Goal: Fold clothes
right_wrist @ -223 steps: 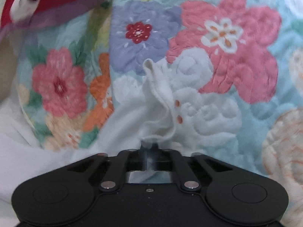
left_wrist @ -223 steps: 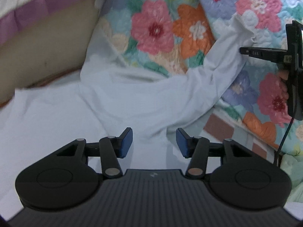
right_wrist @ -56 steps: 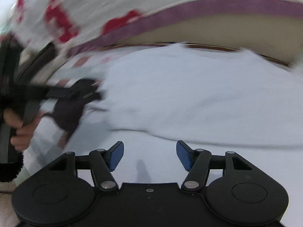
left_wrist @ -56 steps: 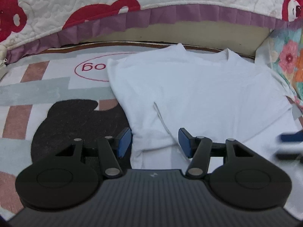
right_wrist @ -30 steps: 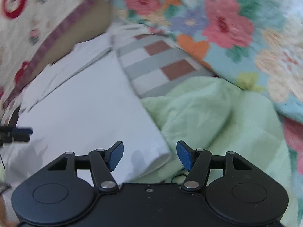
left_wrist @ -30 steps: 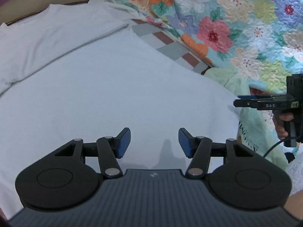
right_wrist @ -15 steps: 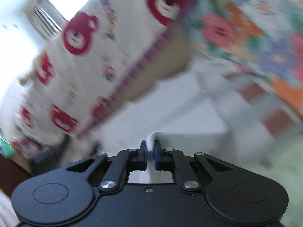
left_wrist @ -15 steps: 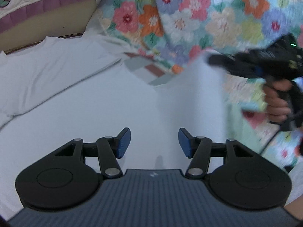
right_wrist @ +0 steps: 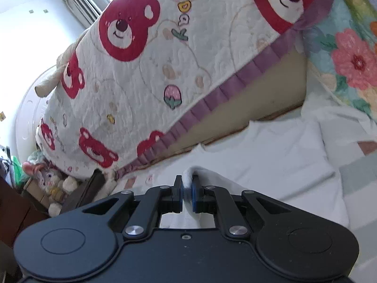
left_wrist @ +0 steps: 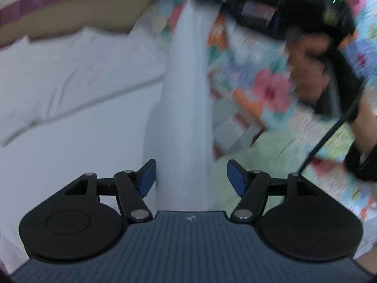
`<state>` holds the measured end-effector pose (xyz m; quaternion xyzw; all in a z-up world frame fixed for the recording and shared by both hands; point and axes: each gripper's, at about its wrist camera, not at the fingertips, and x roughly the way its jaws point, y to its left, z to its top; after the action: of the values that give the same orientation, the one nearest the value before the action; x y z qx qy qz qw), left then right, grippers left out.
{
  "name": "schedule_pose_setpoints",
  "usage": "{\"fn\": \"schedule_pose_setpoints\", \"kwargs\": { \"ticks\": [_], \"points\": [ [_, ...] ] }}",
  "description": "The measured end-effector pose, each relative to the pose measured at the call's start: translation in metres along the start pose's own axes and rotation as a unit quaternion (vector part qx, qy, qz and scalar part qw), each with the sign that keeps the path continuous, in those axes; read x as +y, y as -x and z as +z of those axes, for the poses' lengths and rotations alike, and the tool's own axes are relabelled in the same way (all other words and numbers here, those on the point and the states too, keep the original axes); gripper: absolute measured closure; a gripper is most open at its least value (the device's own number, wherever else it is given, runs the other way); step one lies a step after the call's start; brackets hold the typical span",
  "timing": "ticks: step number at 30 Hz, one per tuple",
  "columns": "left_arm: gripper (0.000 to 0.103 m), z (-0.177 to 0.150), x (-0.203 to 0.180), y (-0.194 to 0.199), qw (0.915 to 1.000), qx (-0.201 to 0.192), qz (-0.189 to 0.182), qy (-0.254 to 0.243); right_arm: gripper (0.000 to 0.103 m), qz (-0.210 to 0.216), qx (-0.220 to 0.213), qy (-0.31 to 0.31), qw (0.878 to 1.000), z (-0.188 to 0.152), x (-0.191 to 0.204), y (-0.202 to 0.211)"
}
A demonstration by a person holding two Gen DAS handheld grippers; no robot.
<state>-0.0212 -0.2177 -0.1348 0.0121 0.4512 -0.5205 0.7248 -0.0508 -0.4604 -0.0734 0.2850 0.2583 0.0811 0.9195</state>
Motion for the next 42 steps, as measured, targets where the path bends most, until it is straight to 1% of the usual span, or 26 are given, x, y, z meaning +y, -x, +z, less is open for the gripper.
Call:
{"fn": "schedule_pose_setpoints", "kwargs": {
  "ticks": [1, 2, 4, 5, 6, 7, 8, 10, 13, 16, 18, 20, 21, 22, 26, 28, 30, 31, 32, 34, 35, 36, 37, 38, 40, 42],
  "points": [
    [0.042, -0.002, 0.001, -0.001, 0.9996, 0.015, 0.024, -0.010, 0.094, -0.005, -0.011, 0.000, 1.000, 0.004, 0.000, -0.001],
    [0.056, -0.004, 0.003, -0.002, 0.9982, 0.031, 0.047, -0.020, 0.094, -0.012, -0.023, -0.003, 1.000, 0.008, -0.002, -0.002],
    [0.076, -0.008, 0.005, -0.004, 0.9928, 0.062, 0.094, -0.040, 0.094, -0.029, -0.044, -0.009, 0.999, 0.017, -0.006, -0.002],
    [0.077, -0.010, 0.006, -0.005, 0.9888, 0.077, 0.118, -0.049, 0.094, -0.044, -0.048, -0.006, 0.998, 0.022, -0.008, -0.003],
    [0.080, -0.011, 0.010, -0.001, 0.9865, 0.073, 0.136, -0.056, 0.094, -0.059, -0.047, 0.004, 0.997, 0.025, -0.009, -0.004],
    [0.085, -0.008, 0.016, 0.006, 0.9853, 0.060, 0.150, -0.054, 0.094, -0.071, -0.045, 0.015, 0.996, 0.027, -0.010, -0.005],
    [0.085, -0.005, 0.022, 0.011, 0.9838, 0.047, 0.166, -0.049, 0.094, -0.083, -0.044, 0.026, 0.995, 0.029, -0.012, -0.005],
    [0.085, 0.001, 0.033, 0.020, 0.9800, 0.026, 0.193, -0.040, 0.094, -0.101, -0.051, 0.029, 0.993, 0.032, -0.018, -0.004],
    [0.087, 0.004, 0.048, 0.029, 0.9742, 0.009, 0.223, -0.030, 0.094, -0.119, -0.066, 0.030, 0.990, 0.036, -0.026, -0.003],
    [0.088, 0.007, 0.063, 0.038, 0.9672, -0.008, 0.253, -0.021, 0.094, -0.129, -0.066, 0.028, 0.989, 0.040, -0.031, -0.009],
    [0.088, 0.009, 0.070, 0.045, 0.9636, -0.018, 0.266, -0.016, 0.094, -0.145, -0.060, 0.040, 0.987, 0.043, -0.032, -0.015],
    [0.083, 0.011, 0.079, 0.056, 0.9599, -0.030, 0.279, -0.008, 0.094, -0.161, -0.054, 0.056, 0.984, 0.046, -0.031, -0.020],
    [0.078, 0.012, 0.083, 0.059, 0.9587, -0.036, 0.282, -0.004, 0.095, -0.169, -0.051, 0.065, 0.982, 0.048, -0.031, -0.022],
    [0.069, 0.013, 0.088, 0.062, 0.9579, -0.042, 0.284, 0.002, 0.094, -0.175, -0.049, 0.072, 0.981, 0.049, -0.031, -0.024],
    [0.066, 0.012, 0.105, 0.068, 0.9579, -0.051, 0.282, 0.021, 0.096, -0.190, -0.044, 0.077, 0.978, 0.053, -0.038, -0.031],
    [0.066, 0.021, 0.110, 0.069, 0.9560, -0.059, 0.287, 0.011, 0.096, -0.201, -0.043, 0.082, 0.975, 0.055, -0.039, -0.036],
    [0.066, 0.036, 0.116, 0.070, 0.9560, -0.066, 0.285, -0.021, 0.096, -0.213, -0.042, 0.088, 0.972, 0.057, -0.039, -0.041],
    [0.065, 0.044, 0.124, 0.072, 0.9570, -0.070, 0.279, -0.036, 0.096, -0.221, -0.043, 0.092, 0.970, 0.058, -0.039, -0.044],
    [0.059, 0.053, 0.135, 0.073, 0.9581, -0.072, 0.275, -0.037, 0.096, -0.228, -0.043, 0.094, 0.968, 0.061, -0.041, -0.046],
    [0.053, 0.070, 0.155, 0.072, 0.9607, -0.073, 0.266, -0.028, 0.096, -0.242, -0.044, 0.098, 0.964, 0.068, -0.046, -0.052],
    [0.049, 0.074, 0.160, 0.074, 0.9616, -0.081, 0.261, -0.022, 0.096, -0.245, -0.043, 0.097, 0.964, 0.071, -0.048, -0.056],
    [0.048, 0.078, 0.163, 0.077, 0.9622, -0.090, 0.256, -0.016, 0.096, -0.251, -0.037, 0.098, 0.962, 0.074, -0.052, -0.063],
    [0.044, 0.077, 0.164, 0.081, 0.9628, -0.111, 0.246, -0.013, 0.096, -0.257, -0.031, 0.100, 0.961, 0.077, -0.057, -0.071],
    [0.040, 0.074, 0.167, 0.084, 0.9651, -0.122, 0.232, -0.008, 0.096, -0.265, -0.020, 0.104, 0.958, 0.079, -0.061, -0.079],
    [0.039, 0.068, 0.174, 0.089, 0.9699, -0.136, 0.202, 0.004, 0.096, -0.278, 0.001, 0.109, 0.955, 0.082, -0.067, -0.097],
    [0.039, 0.061, 0.183, 0.091, 0.9735, -0.145, 0.176, 0.019, 0.096, -0.281, 0.012, 0.107, 0.954, 0.086, -0.073, -0.111]
  ]
}}
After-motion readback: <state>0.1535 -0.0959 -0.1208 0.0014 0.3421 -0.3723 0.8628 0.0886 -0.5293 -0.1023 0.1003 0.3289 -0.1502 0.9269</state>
